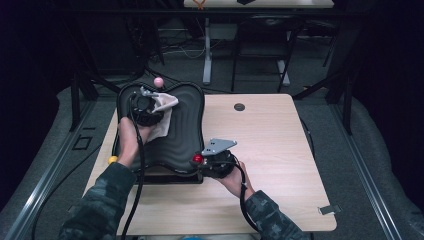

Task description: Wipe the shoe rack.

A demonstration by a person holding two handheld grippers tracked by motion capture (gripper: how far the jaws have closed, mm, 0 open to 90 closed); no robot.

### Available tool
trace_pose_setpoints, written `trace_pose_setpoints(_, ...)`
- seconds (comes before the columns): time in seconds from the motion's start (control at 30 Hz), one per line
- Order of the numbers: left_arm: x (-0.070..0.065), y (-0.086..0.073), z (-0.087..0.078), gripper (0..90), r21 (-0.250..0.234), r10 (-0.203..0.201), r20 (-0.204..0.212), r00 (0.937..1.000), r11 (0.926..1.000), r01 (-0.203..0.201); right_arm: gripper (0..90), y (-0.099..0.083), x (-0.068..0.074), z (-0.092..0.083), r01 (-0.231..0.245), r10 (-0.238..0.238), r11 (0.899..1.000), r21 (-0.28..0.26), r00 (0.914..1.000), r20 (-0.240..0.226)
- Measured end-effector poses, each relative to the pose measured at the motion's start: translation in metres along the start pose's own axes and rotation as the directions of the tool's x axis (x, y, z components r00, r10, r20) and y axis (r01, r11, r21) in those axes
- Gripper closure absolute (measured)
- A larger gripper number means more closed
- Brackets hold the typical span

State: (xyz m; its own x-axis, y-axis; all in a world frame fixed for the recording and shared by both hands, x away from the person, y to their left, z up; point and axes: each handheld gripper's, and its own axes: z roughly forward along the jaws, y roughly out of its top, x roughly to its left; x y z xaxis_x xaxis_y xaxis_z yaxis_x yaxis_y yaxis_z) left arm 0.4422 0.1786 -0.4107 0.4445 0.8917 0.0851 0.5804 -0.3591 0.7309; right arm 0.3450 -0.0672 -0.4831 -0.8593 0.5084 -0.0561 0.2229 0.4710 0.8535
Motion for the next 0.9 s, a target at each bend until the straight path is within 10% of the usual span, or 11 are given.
trace_pose_setpoints(0.9,-0.037,-0.075,-0.024,79.6,-0.007,0.051,0.044,0.9977,0.9987,-0.051,60.2,-0.001,0.01,0.008,0.018,-0.018,0.999,-0.04,0.9998,0.005)
